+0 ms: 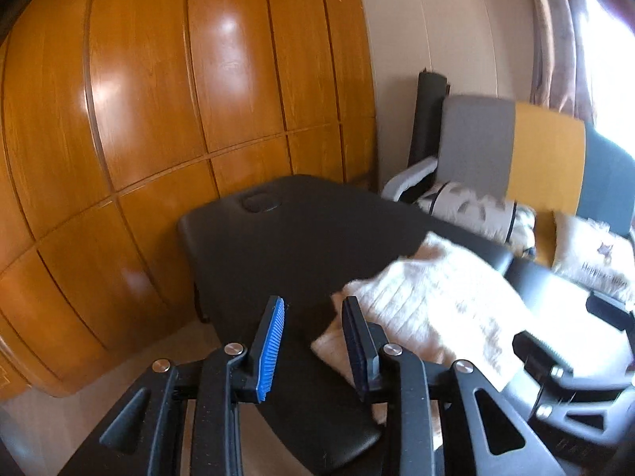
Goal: Fold clothes
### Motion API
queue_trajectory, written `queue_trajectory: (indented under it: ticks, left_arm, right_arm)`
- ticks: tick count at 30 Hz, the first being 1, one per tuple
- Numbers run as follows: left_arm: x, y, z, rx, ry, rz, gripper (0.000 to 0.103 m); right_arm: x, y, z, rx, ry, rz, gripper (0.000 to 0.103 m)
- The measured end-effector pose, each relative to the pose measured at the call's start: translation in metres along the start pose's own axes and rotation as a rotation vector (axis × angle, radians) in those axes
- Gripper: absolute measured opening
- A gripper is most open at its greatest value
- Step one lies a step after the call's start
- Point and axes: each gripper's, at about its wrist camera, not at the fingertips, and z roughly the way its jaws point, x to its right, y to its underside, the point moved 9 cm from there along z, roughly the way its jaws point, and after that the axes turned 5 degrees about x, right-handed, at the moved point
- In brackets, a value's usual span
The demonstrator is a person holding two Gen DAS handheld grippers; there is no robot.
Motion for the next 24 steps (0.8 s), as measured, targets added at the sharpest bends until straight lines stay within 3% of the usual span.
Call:
queue_trajectory:
  ticks: [5, 10, 14, 18, 20, 22, 24]
  left_arm:
    - [0.007, 0.006, 0.012, -0.090, 0.096, 0.029, 0.030]
    - [0.006, 0.016, 0.018, -0.126, 0.158, 0.056, 0.030]
    - [0.008, 0.017, 0.013, -0.108, 0.254, 0.034, 0.030]
    - [0.015, 0.013, 0.008, -0.118, 0.318, -0.010, 0.031]
    - [0.017, 0.014, 0.008, -0.135, 0.314, -0.013, 0.051]
    - [0.017, 0.015, 0.009, -0.142, 0.309, -0.016, 0.064]
    - [0.016, 0.017, 0.012, -0.139, 0.298, -0.017, 0.066]
  right_arm:
    - [0.002, -0.002, -0.004, 0.012, 0.070, -0.013, 0.099]
    - [0.007, 0.004, -0.006, 0.022, 0.232, -0.103, 0.099]
    - [0.001, 0.005, -0.014, 0.057, 0.167, -0.099, 0.099]
    - [-0.003, 0.014, -0.007, 0.024, 0.128, -0.081, 0.099]
    - [-0.004, 0.018, -0.003, 0.005, 0.111, -0.073, 0.099]
    - [-0.006, 0.023, 0.000, -0.014, 0.094, -0.064, 0.099]
    - [-0.008, 0.027, 0.004, -0.033, 0.077, -0.056, 0.099]
